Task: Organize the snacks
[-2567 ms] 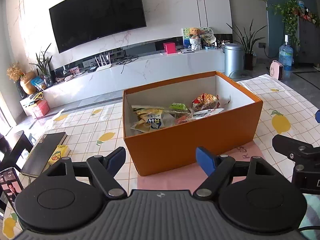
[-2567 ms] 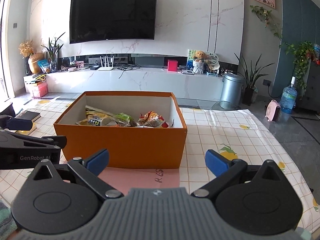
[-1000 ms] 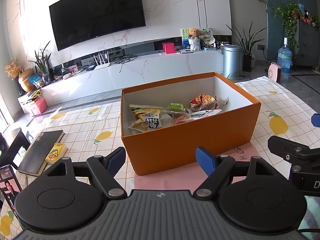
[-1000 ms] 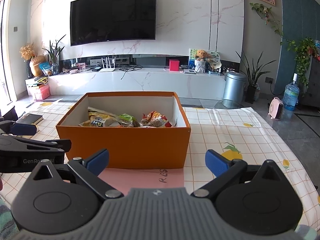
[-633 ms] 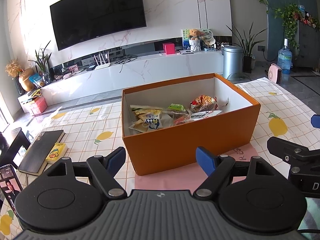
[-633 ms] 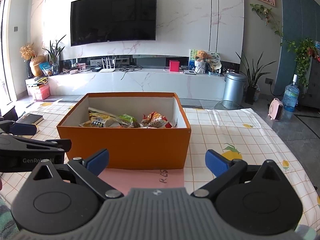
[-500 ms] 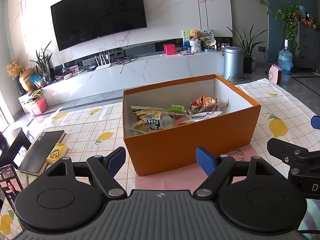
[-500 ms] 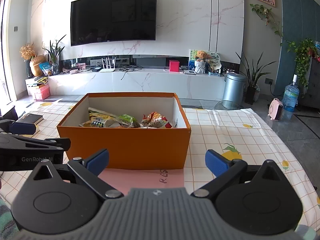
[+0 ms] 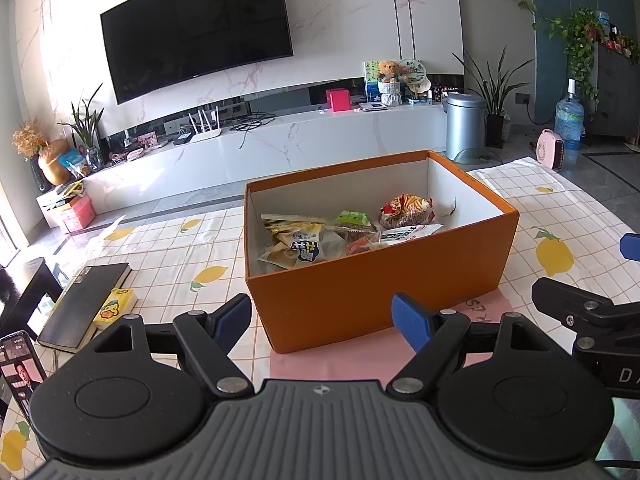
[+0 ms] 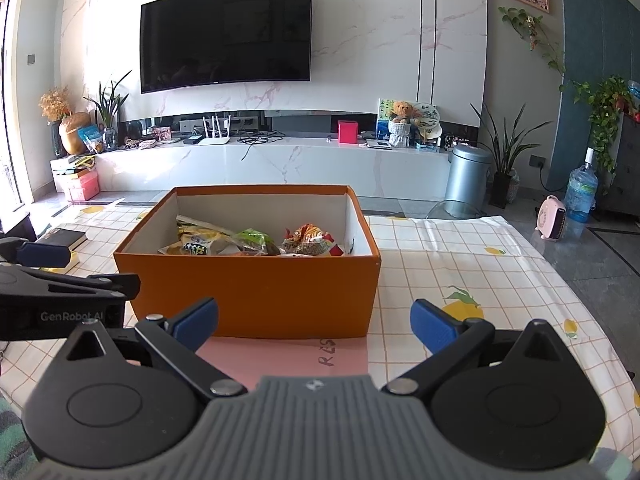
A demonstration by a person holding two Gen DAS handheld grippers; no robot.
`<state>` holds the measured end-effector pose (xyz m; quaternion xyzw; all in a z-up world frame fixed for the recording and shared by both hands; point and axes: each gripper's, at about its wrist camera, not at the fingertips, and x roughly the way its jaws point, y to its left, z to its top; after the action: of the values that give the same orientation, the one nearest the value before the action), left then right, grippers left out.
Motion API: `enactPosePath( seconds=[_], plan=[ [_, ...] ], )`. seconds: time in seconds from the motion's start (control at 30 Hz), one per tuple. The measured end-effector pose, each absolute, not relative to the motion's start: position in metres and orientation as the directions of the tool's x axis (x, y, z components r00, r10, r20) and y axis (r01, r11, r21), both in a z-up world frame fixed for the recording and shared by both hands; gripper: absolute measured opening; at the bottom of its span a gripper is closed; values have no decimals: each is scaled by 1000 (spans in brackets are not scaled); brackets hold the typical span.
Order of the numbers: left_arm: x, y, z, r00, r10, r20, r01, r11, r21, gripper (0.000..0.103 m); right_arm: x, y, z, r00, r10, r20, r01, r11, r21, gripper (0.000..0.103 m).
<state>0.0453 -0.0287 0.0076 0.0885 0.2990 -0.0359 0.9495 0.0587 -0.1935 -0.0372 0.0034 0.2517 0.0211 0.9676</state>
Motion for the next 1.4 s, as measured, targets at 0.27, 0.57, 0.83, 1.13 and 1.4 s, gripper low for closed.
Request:
enactPosePath(
  seconds=[0.27, 0.57, 0.83, 1.13, 1.4],
  plan=[
    [45, -29, 8, 819, -14, -573, 121, 982, 148, 94, 59, -194, -37, 873, 43, -487, -39, 999, 17, 99],
    [45, -29, 11, 820, -13, -572, 122, 981, 153, 94, 59, -194, -37, 871, 45, -489, -42, 999, 16, 99],
    [44, -30, 12, 823, -13, -569, 124, 980, 157, 94, 59, -193, -38, 867, 48, -496, -46, 999, 16, 99],
    [44, -30, 11, 821, -19, -570, 125, 981, 148, 94, 60, -193, -39, 864, 50, -501, -47, 999, 17, 99],
    [45, -29, 10, 819, -25, -573, 130, 981, 143, 94, 60, -193, -40, 862, 51, -505, -47, 999, 22, 99]
  ],
)
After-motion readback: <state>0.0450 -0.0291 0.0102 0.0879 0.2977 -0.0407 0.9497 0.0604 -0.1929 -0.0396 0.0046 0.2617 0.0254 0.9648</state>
